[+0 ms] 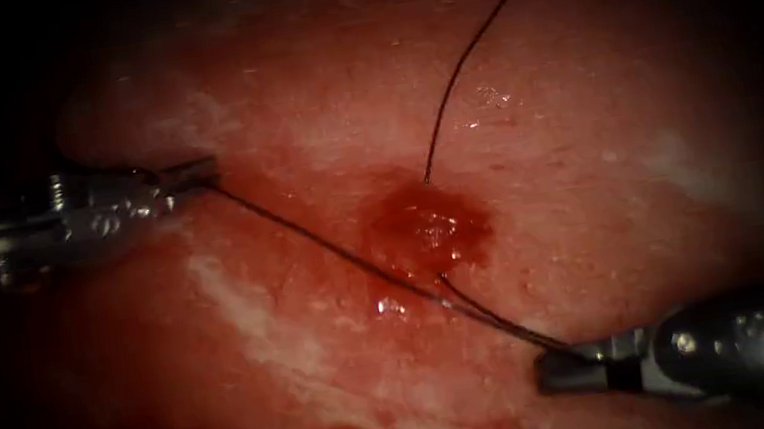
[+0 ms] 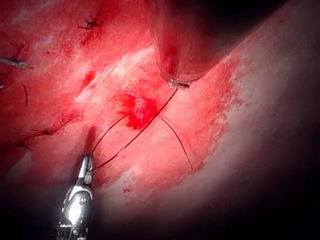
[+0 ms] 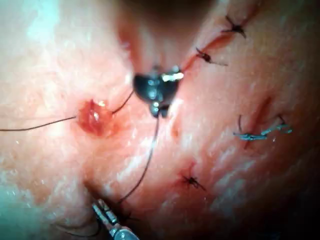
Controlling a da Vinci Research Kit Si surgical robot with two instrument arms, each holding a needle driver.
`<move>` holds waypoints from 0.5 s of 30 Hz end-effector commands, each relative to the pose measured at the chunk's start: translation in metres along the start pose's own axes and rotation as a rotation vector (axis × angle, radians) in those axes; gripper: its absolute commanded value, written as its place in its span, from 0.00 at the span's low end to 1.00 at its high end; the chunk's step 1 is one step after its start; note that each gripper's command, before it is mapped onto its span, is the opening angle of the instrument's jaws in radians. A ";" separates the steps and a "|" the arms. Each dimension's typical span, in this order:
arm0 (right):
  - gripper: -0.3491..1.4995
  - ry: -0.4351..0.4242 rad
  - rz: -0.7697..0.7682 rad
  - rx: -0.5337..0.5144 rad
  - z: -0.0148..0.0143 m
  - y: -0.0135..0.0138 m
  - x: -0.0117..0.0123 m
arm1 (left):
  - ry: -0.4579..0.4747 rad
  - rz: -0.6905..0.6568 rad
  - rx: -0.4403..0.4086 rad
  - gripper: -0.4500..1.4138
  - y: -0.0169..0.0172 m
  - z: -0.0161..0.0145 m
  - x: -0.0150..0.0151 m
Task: Wound Closure
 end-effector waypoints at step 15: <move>0.95 0.255 0.024 0.090 -0.0069 0.0004 -0.0003 | 0.035 -0.086 -0.032 0.00 0.0004 0.0000 0.0024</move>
